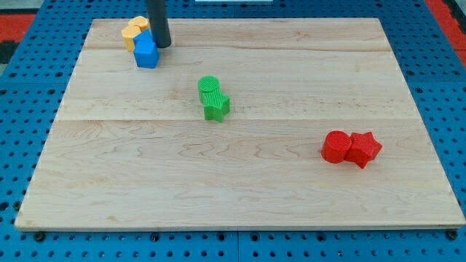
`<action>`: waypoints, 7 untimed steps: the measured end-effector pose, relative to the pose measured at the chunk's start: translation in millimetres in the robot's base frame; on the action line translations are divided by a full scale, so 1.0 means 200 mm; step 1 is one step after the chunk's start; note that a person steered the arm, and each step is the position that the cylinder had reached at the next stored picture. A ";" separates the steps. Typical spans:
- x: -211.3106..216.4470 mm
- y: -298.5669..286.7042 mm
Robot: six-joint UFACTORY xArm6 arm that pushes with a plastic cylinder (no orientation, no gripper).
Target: Arrange the green and blue blocks diagonally to each other
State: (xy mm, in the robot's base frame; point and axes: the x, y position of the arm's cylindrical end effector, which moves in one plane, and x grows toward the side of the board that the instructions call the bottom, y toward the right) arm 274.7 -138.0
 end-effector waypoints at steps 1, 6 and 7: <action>-0.07 0.02; -0.10 -0.20; 0.00 -0.19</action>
